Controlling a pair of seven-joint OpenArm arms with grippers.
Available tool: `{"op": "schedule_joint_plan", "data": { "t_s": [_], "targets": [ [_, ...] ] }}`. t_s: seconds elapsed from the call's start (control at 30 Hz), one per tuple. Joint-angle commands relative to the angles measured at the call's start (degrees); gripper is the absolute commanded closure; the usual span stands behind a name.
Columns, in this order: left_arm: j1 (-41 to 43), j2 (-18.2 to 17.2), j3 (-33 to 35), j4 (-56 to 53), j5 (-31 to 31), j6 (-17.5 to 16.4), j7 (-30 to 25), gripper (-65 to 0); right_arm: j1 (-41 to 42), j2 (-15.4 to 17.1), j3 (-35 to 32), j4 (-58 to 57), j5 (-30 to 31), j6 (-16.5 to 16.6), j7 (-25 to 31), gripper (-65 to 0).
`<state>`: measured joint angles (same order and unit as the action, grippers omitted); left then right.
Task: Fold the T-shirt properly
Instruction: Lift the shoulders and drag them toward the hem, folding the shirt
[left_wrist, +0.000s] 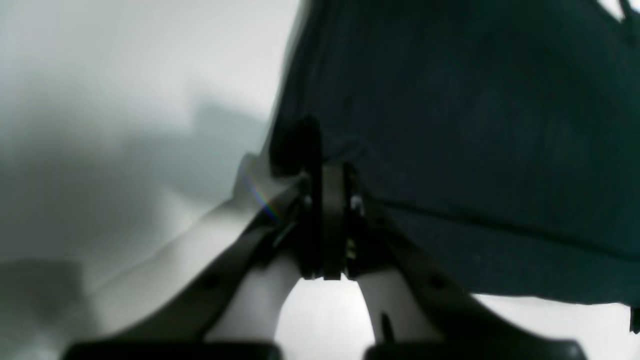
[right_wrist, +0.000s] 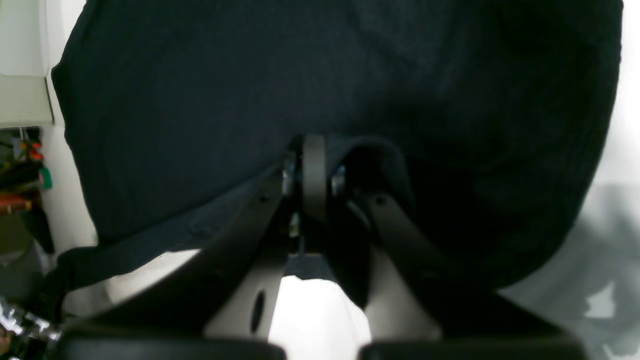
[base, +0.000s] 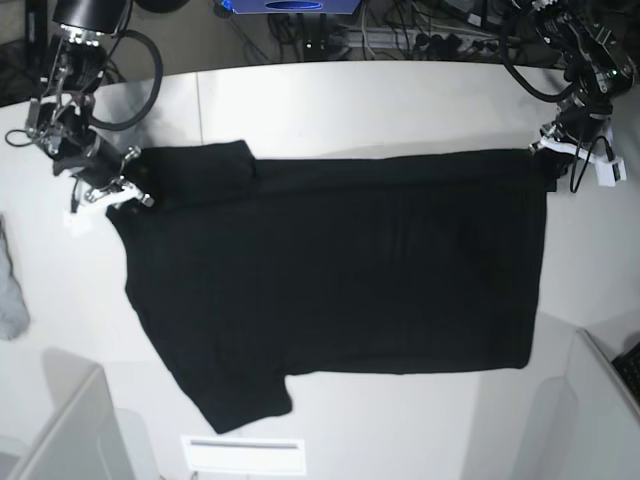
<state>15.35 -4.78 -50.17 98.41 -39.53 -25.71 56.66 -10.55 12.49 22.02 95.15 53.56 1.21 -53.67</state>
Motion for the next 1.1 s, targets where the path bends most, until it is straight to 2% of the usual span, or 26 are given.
{"op": "schedule_joint_plan", "data": {
  "t_s": [0.0,0.07,0.23,0.57,0.77,0.9,0.97,1.07],
  "targets": [
    [-0.3,-0.6,-0.3,1.1,-0.7,-0.3,-0.3,0.0,1.2,1.6,-0.7,0.4,0.8,0.1,1.1,0.0],
    [-0.6,-0.8,-0.3,1.1,-0.5,0.1,-0.3,0.0,2.2,2.1,-2.2,-0.5,0.8,0.1,1.1,0.0],
    [-1.1,-1.0,0.0,1.1,-0.7,4.4,-0.3,0.0,5.3,3.2,-5.0,-3.0,0.8,0.1,1.1,0.0],
    [-3.1,-1.2,0.2,0.5,-0.5,4.8,-0.2,0.0,11.1,3.2,-5.4,-8.0,0.8,0.1,1.1,0.0],
    [-4.7,-2.4,4.2,-1.3,-0.3,5.0,-0.2,0.0,14.8,3.1,-5.4,-11.7,0.8,0.1,-1.2,0.0],
    [-6.1,-2.5,4.6,-2.9,-0.3,8.5,-0.2,0.0,16.0,3.0,-5.4,-13.1,0.8,0.1,-1.3,0.0],
    [-6.4,-3.4,4.7,-3.5,-0.3,8.8,-0.2,0.0,16.9,2.8,-5.6,-14.4,0.8,0.1,-1.3,0.0],
    [-7.0,-4.0,4.8,-3.6,-0.4,8.8,-0.2,0.0,18.4,3.2,-9.9,-15.7,0.8,0.1,-1.1,0.0]
  ]
}}
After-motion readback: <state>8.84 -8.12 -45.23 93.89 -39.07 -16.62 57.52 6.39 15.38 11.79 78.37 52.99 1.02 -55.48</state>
